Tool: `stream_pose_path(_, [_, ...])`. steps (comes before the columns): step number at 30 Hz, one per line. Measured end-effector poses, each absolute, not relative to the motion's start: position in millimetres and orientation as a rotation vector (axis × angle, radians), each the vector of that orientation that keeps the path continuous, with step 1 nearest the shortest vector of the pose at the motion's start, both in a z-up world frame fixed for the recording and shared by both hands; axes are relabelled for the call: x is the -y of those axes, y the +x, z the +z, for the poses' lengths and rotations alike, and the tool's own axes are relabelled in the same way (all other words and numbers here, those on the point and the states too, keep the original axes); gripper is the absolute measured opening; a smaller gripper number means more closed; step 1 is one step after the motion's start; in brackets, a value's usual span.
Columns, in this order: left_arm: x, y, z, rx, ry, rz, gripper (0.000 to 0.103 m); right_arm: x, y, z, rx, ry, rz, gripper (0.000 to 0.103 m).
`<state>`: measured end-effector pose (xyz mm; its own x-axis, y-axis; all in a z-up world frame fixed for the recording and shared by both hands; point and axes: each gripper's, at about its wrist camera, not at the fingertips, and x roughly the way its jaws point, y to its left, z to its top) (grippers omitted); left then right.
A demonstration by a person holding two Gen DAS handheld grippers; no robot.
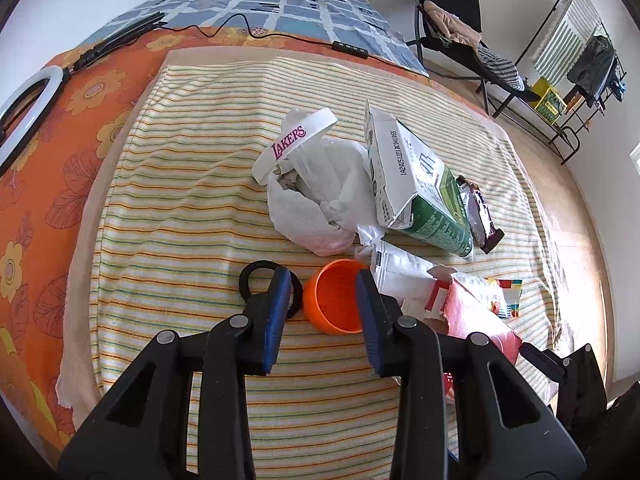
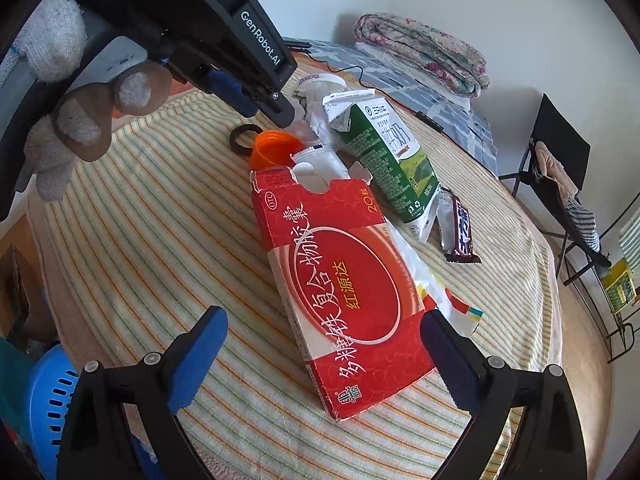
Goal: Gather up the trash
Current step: 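Grasp the orange cup with the left tool while the right tool grasps the red tissue box, then carry the orange cup and red tissue box over the blue basket with both tools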
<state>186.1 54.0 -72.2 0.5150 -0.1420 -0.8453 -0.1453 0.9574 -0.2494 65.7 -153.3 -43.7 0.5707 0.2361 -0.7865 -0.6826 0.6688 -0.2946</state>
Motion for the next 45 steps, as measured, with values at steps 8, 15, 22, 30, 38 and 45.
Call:
stream_pose_path(8, [-53.8, 200.0, -91.2, -1.074, -0.307, -0.010, 0.022, 152.0, 76.0, -58.1, -0.809, -0.647, 0.574, 0.098])
stream_pose_path(15, [-49.2, 200.1, -96.0, -1.079, -0.281, -0.011, 0.007, 157.6, 88.5, -54.3, -0.826, -0.597, 0.564, 0.082])
stream_pose_path(22, [-49.5, 194.0, -93.2, -1.069, -0.274, -0.014, 0.003, 185.8, 115.6, -30.4, -0.908, -0.372, 0.602, 0.061])
stream_pose_path(30, [-43.8, 184.5, -86.8, -1.057, -0.243, -0.029, 0.003, 213.2, 142.8, -14.1, -0.949, -0.198, 0.597, 0.040])
stream_pose_path(38, [-38.8, 178.4, -83.4, -1.045, -0.227, -0.033, 0.003, 220.6, 153.8, -12.1, -0.938, -0.146, 0.591, 0.027])
stream_pose_path(45, [-39.3, 170.3, -74.3, -1.023, -0.223, -0.033, 0.003, 218.1, 141.2, 1.8, -0.890, -0.150, 0.630, 0.017])
